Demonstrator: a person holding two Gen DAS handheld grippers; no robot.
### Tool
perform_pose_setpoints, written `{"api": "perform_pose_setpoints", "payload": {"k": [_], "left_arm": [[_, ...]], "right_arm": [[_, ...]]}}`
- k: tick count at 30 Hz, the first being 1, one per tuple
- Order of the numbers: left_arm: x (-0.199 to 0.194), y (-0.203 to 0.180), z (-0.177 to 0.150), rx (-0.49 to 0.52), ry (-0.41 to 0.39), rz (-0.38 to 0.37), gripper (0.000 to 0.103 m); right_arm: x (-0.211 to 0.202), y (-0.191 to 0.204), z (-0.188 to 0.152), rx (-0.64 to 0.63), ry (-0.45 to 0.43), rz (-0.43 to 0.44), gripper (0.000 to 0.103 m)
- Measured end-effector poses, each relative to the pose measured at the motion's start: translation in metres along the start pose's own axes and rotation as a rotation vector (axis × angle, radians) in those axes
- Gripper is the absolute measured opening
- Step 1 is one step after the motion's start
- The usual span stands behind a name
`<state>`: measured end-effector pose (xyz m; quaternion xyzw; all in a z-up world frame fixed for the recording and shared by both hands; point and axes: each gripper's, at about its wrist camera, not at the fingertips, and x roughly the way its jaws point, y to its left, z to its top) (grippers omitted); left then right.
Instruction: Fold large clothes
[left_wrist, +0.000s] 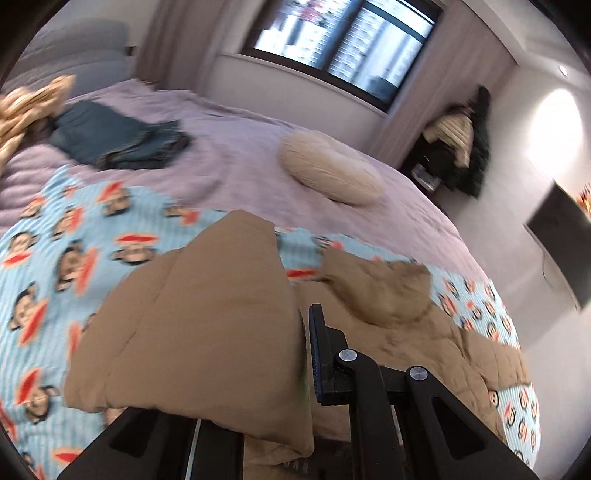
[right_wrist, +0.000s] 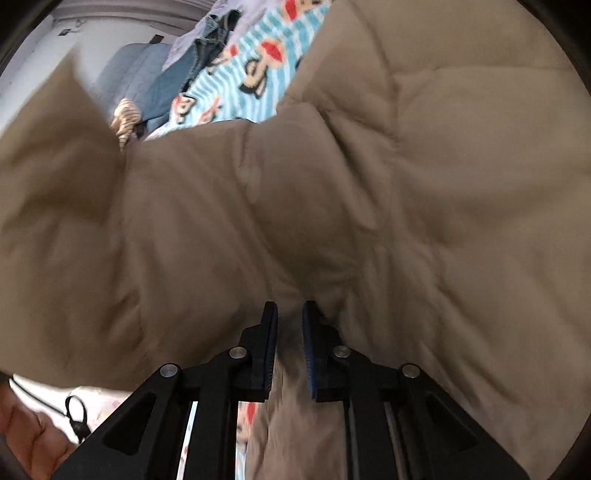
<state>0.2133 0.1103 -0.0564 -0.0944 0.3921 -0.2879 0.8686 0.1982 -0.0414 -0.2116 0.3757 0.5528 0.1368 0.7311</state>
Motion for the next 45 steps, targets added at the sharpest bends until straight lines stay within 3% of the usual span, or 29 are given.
{"api": "perform_pose_setpoints", "payload": {"k": [3,7,11,12,13,15,17,20,21,23,24,25,29,31,33,35,38,42,45], "left_arm": [[0.028,-0.056,-0.004,0.081,0.05,-0.047,0.014],[0.072,-0.124,-0.03,0.209,0.121,-0.051,0.015],[0.116,-0.164,-0.076,0.309,0.177,0.013,0.015],[0.126,-0.168,-0.086,0.326,0.191,0.048,0.026],[0.135,-0.172,-0.098,0.344,0.207,0.074,0.053],[0.145,-0.178,-0.118,0.373,0.209,0.117,0.082],[0.144,-0.182,-0.131,0.407,0.211,0.138,0.082],[0.128,-0.183,-0.132,0.411,0.232,0.111,0.082],[0.115,-0.182,-0.13,0.408,0.227,0.094,0.082],[0.088,-0.171,-0.125,0.394,0.202,0.087,0.082],[0.075,-0.163,-0.123,0.379,0.186,0.093,0.082],[0.062,-0.153,-0.119,0.359,0.169,0.104,0.082],[0.018,-0.093,-0.11,0.261,0.097,0.276,0.082],[0.013,-0.054,-0.111,0.175,0.109,0.372,0.082],[0.014,-0.02,-0.113,0.058,0.148,0.401,0.082],[0.017,0.009,-0.119,-0.054,0.166,0.384,0.082],[0.033,0.026,-0.132,-0.089,0.196,0.406,0.082],[0.048,0.025,-0.145,-0.074,0.211,0.417,0.082],[0.049,0.025,-0.148,-0.052,0.214,0.415,0.082]], "right_arm": [[-0.057,-0.023,-0.015,0.013,-0.067,-0.045,0.014],[-0.144,-0.076,-0.037,0.081,-0.172,-0.16,0.015],[-0.202,-0.12,-0.054,0.172,-0.245,-0.261,0.018],[-0.21,-0.127,-0.056,0.189,-0.259,-0.28,0.018],[-0.216,-0.132,-0.057,0.207,-0.268,-0.29,0.018],[-0.222,-0.141,-0.059,0.23,-0.279,-0.298,0.018],[-0.223,-0.143,-0.056,0.229,-0.283,-0.304,0.018],[-0.217,-0.132,-0.048,0.195,-0.286,-0.35,0.018],[-0.217,-0.126,-0.046,0.163,-0.287,-0.369,0.02],[-0.229,-0.122,-0.055,0.098,-0.297,-0.393,0.044],[-0.225,-0.105,-0.049,0.046,-0.31,-0.409,0.065],[-0.225,-0.09,-0.048,-0.013,-0.325,-0.422,0.073],[-0.207,-0.036,-0.052,-0.278,-0.323,-0.516,0.074],[-0.177,-0.002,-0.05,-0.435,-0.3,-0.594,0.08],[-0.155,0.02,-0.065,-0.587,-0.284,-0.677,0.08],[-0.12,0.041,-0.073,-0.741,-0.279,-0.799,0.08],[-0.081,0.06,-0.073,-0.89,-0.301,-0.923,0.08],[-0.075,0.056,-0.049,-0.875,-0.364,-0.988,0.079],[-0.115,0.034,-0.018,-0.644,-0.47,-0.961,0.079]]}}
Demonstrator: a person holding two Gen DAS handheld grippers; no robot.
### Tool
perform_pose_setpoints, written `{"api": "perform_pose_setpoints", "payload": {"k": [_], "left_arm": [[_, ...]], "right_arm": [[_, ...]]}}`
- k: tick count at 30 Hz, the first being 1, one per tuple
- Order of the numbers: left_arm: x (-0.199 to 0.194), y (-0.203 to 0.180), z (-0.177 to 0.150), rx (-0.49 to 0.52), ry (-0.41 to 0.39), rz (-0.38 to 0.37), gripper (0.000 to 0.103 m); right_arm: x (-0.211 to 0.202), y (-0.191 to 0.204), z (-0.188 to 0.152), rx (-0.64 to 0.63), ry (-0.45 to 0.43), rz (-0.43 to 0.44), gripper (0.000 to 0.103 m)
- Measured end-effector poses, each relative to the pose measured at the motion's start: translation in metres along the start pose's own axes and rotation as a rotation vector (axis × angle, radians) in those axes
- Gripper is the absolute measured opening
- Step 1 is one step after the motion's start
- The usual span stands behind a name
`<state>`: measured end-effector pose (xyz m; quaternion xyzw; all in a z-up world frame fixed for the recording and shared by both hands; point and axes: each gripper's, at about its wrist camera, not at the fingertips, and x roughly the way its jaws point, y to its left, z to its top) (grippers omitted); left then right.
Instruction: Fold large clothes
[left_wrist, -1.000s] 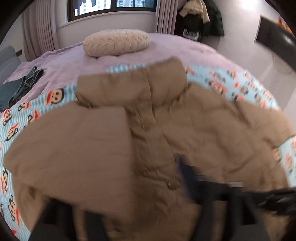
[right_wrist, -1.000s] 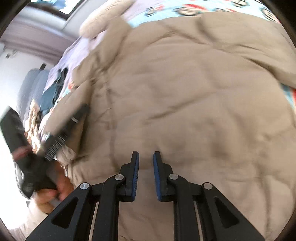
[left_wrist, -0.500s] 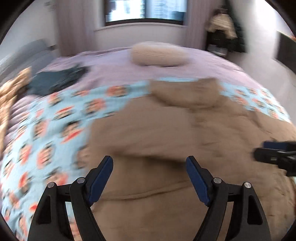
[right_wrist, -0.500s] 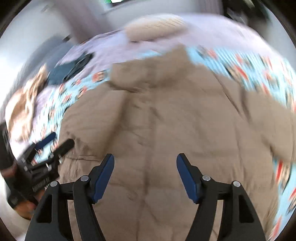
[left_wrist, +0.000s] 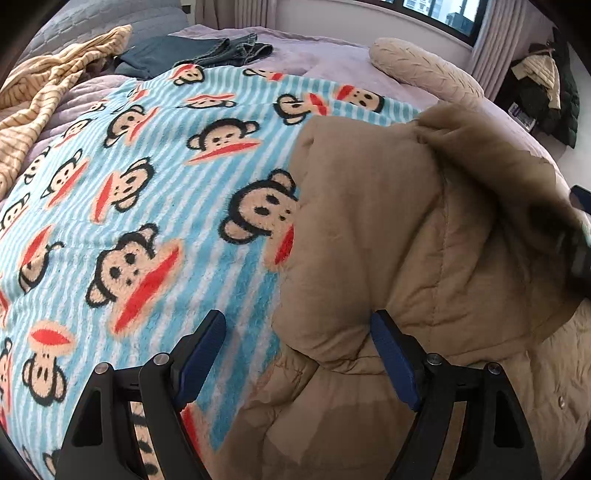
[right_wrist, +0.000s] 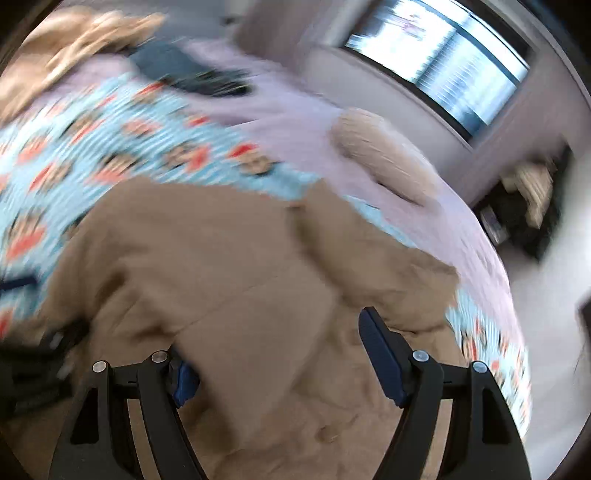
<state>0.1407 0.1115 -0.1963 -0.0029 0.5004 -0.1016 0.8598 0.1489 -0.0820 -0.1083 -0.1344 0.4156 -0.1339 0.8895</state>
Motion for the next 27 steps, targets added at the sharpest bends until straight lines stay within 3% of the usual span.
{"api": "perform_pose_setpoints", "payload": {"k": [2,4,6,8,9,10,12,14,17,18,19,20,22,25,27], "left_arm": [[0.001,-0.001,0.001,0.016,0.004,-0.007,0.082],[0.0,0.001,0.006,0.018,0.021,-0.033,0.082],[-0.008,0.007,0.015,-0.009,0.034,-0.114,0.082],[-0.017,0.022,0.026,-0.064,0.024,-0.222,0.082],[-0.018,0.031,0.034,-0.1,0.026,-0.267,0.082],[-0.017,0.039,0.042,-0.134,0.03,-0.299,0.082],[-0.008,0.053,0.058,-0.189,0.049,-0.356,0.082],[0.011,0.063,0.076,-0.227,0.085,-0.395,0.082],[0.051,0.064,0.093,-0.29,0.204,-0.514,0.081],[0.058,0.06,0.095,-0.3,0.215,-0.53,0.071],[0.06,0.055,0.098,-0.29,0.209,-0.544,0.039],[0.057,0.045,0.101,-0.258,0.204,-0.555,0.03],[0.032,0.027,0.106,-0.156,0.112,-0.519,0.019],[0.003,0.007,0.104,0.017,0.001,-0.42,0.019],[0.018,0.008,0.107,0.052,0.01,-0.333,0.019]], "right_arm": [[0.01,-0.043,-0.007,0.192,0.054,0.017,0.079],[0.027,-0.093,-0.028,0.441,0.141,0.109,0.079],[0.045,-0.122,-0.054,0.617,0.226,0.221,0.079],[0.059,-0.139,-0.079,0.754,0.293,0.314,0.061],[0.068,-0.146,-0.093,0.83,0.334,0.359,0.036],[0.072,-0.151,-0.101,0.875,0.345,0.382,0.026],[0.076,-0.162,-0.114,0.974,0.332,0.435,0.018],[0.078,-0.165,-0.118,1.009,0.33,0.465,0.016],[0.078,-0.162,-0.116,0.984,0.332,0.466,0.015],[0.077,-0.161,-0.115,0.972,0.332,0.462,0.015],[0.076,-0.16,-0.113,0.956,0.333,0.458,0.015],[0.075,-0.157,-0.116,0.948,0.333,0.455,0.015],[0.073,-0.152,-0.116,0.926,0.333,0.443,0.015],[0.065,-0.153,-0.125,0.92,0.329,0.44,0.014],[0.067,-0.152,-0.125,0.91,0.327,0.432,0.014]]}}
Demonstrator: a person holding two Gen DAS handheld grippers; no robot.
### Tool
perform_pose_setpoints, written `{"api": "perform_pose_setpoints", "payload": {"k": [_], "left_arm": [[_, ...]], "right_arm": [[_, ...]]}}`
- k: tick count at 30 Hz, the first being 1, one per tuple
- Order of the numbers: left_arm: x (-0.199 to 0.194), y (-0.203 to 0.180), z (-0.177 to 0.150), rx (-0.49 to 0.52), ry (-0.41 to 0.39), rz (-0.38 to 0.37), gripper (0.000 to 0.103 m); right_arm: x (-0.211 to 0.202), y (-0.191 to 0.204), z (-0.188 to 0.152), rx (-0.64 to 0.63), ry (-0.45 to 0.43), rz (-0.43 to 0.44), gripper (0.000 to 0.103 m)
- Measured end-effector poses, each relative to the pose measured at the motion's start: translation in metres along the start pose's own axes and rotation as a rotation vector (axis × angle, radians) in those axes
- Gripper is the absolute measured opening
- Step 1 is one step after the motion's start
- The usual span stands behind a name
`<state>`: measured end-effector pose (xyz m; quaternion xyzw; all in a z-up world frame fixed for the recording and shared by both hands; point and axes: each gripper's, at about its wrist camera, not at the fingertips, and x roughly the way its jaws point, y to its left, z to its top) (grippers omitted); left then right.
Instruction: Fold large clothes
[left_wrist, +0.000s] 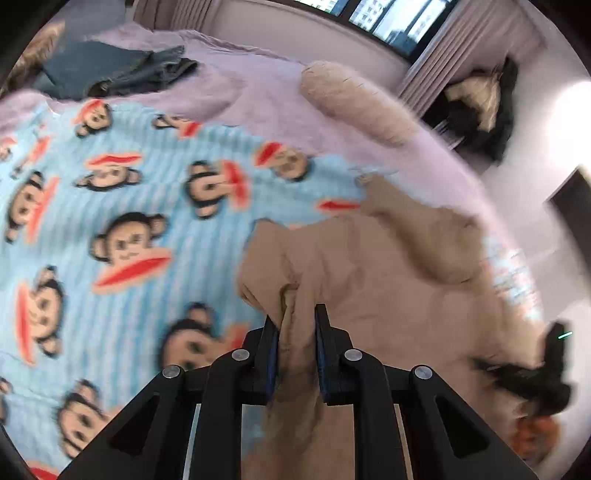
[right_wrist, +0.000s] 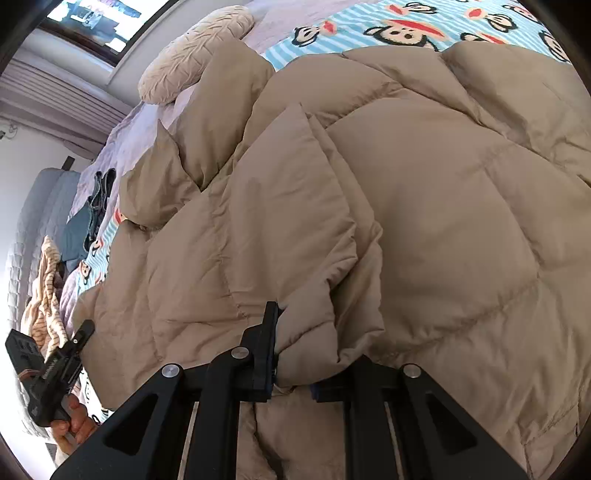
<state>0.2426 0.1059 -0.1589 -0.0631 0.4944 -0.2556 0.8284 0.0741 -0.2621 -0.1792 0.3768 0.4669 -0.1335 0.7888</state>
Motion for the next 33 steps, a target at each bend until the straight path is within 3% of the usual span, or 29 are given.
{"api": "perform_pose_setpoints", "payload": {"k": [3,8,10,12,15,18,22,26,28,30,33], "left_arm": [[0.025,0.023,-0.006,-0.006,0.051,0.114,0.019],[0.004,0.041,-0.004,-0.084,0.013,0.222,0.019],[-0.011,0.042,-0.002,-0.084,-0.014,0.235,0.019],[-0.031,0.037,-0.001,-0.053,-0.036,0.236,0.019],[-0.05,0.022,-0.008,-0.001,-0.048,0.215,0.019],[-0.047,-0.002,-0.015,0.041,-0.032,0.191,0.019],[-0.013,-0.019,-0.034,0.059,0.036,0.231,0.019],[0.02,-0.011,-0.049,0.041,0.084,0.301,0.019],[0.023,-0.009,-0.05,0.026,0.077,0.305,0.019],[0.021,-0.012,-0.049,0.036,0.087,0.32,0.019],[0.009,-0.019,-0.049,0.057,0.096,0.34,0.019]], "right_arm": [[0.005,0.005,0.003,-0.029,-0.005,-0.015,0.014],[0.001,0.007,0.007,-0.077,0.019,-0.031,0.017],[-0.014,0.008,0.008,-0.09,0.022,-0.074,0.035],[-0.037,0.004,0.006,-0.095,-0.03,-0.128,0.05],[-0.073,-0.007,0.001,-0.08,-0.125,-0.184,0.049],[-0.088,-0.006,0.003,-0.106,-0.154,-0.147,0.027],[-0.064,0.012,0.005,-0.212,-0.103,-0.11,0.024],[-0.019,0.007,0.0,-0.249,-0.009,-0.181,0.024],[-0.02,-0.003,0.002,-0.22,-0.019,-0.161,0.022],[-0.03,-0.01,0.003,-0.195,-0.037,-0.194,0.022],[-0.051,-0.031,0.005,-0.129,-0.02,-0.139,0.025]]}}
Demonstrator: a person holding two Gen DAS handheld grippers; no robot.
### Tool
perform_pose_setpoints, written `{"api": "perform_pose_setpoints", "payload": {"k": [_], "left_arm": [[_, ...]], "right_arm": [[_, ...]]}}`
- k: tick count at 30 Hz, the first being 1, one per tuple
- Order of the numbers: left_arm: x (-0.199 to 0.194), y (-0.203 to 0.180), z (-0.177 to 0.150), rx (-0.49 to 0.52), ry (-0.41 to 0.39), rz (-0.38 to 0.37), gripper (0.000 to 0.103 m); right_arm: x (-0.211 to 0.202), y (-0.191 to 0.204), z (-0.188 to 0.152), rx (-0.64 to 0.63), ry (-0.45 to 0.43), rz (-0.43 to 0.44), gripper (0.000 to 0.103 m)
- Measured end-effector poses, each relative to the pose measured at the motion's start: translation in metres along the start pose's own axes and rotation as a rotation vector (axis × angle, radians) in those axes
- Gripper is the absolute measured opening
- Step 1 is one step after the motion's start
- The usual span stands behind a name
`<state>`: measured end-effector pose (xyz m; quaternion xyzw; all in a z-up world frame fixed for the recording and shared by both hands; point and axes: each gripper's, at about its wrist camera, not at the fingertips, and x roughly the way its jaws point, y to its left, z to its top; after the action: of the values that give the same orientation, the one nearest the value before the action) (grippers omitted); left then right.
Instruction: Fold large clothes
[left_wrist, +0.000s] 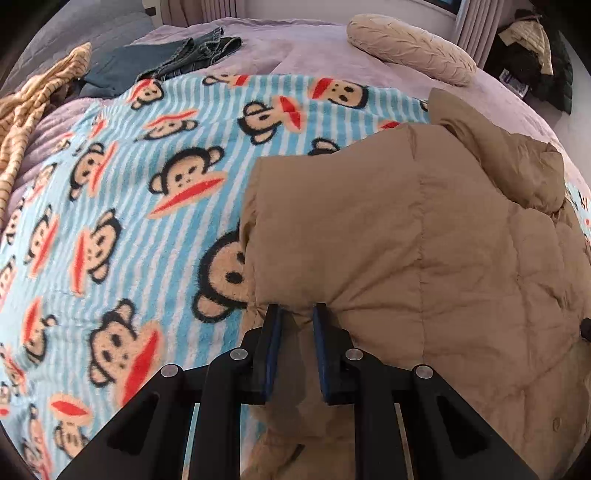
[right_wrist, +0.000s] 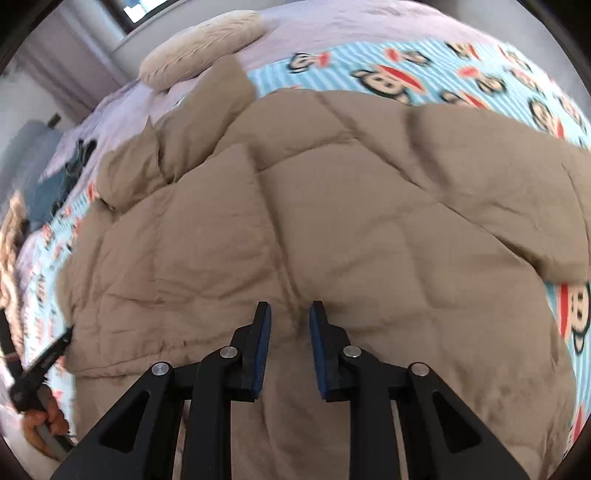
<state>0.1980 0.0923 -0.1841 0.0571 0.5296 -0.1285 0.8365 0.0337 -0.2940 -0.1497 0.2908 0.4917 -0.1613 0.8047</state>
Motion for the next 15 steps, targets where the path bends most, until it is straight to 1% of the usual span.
{"api": "perform_pose_setpoints", "payload": {"k": [2,3,4,6,8,13,15], "left_arm": [[-0.014,-0.005,-0.002,0.014,0.0,0.012,0.019],[-0.019,-0.008,-0.003,0.016,0.007,0.013,0.019],[-0.024,-0.011,-0.004,0.015,0.016,0.008,0.019],[-0.034,-0.02,-0.008,0.019,0.023,-0.004,0.02],[-0.045,-0.034,-0.013,0.038,0.024,-0.016,0.02],[-0.058,-0.074,-0.032,0.065,0.065,-0.055,0.02],[-0.062,-0.091,-0.04,0.088,0.073,-0.066,0.02]], "right_arm": [[-0.015,-0.016,-0.003,0.034,0.003,0.021,0.026],[-0.021,-0.024,-0.006,0.055,0.005,0.032,0.031],[-0.026,-0.029,-0.011,0.074,0.007,0.046,0.039],[-0.039,-0.04,-0.018,0.113,0.01,0.07,0.045],[-0.047,-0.049,-0.025,0.133,0.017,0.073,0.046],[-0.057,-0.075,-0.041,0.194,0.05,0.1,0.059],[-0.062,-0.084,-0.046,0.207,0.049,0.107,0.062]]}}
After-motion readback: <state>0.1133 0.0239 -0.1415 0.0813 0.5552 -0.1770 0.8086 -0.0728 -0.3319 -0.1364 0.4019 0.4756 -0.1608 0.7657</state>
